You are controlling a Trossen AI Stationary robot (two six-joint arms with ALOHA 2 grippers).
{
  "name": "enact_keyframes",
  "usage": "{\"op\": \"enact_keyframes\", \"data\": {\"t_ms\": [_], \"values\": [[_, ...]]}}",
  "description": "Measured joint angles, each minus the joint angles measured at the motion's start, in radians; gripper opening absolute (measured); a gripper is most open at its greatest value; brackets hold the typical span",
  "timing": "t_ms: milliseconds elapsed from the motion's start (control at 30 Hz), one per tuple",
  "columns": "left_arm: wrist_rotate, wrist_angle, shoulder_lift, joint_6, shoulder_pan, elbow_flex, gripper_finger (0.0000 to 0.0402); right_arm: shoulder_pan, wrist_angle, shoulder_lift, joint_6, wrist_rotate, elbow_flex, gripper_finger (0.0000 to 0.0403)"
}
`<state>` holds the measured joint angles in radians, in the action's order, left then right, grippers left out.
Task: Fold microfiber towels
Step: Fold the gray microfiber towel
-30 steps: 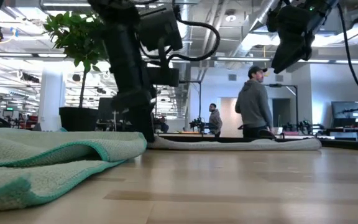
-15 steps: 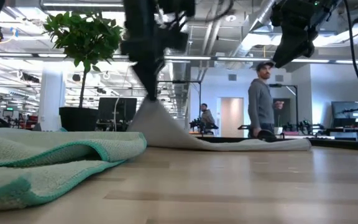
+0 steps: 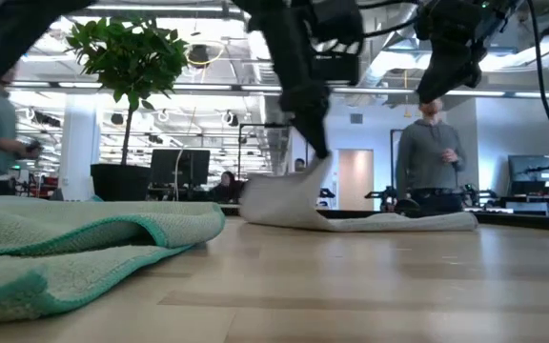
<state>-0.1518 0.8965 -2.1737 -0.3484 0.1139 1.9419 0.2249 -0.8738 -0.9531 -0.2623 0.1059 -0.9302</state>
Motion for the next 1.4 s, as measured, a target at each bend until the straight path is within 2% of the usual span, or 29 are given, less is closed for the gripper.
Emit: {"op": "enact_keyframes", "data": {"t_ms": [367, 433, 867, 1133, 1400], "values": [[0.038, -0.018, -0.25, -0.153, 0.062, 0.417, 0.0, 0.0, -0.005, 0.006, 0.0, 0.0, 0.0, 0.0195], [0.039, -0.082, -0.253, -0.186, 0.067, 0.398, 0.0, -0.001, -0.007, 0.014, 0.0, 0.0, 0.0, 0.0195], [0.051, -0.189, -0.255, -0.362, 0.074, 0.396, 0.0, 0.006, -0.008, 0.082, -0.026, -0.001, 0.0, 0.0195], [0.13, -0.291, -0.268, -0.364, 0.088, 0.396, 0.0, 0.006, -0.006, 0.106, -0.027, 0.0, 0.0, 0.0195], [0.147, -0.32, -0.268, -0.353, 0.091, 0.395, 0.0004, 0.006, -0.005, 0.105, -0.027, 0.0, 0.0, 0.0195]]}}
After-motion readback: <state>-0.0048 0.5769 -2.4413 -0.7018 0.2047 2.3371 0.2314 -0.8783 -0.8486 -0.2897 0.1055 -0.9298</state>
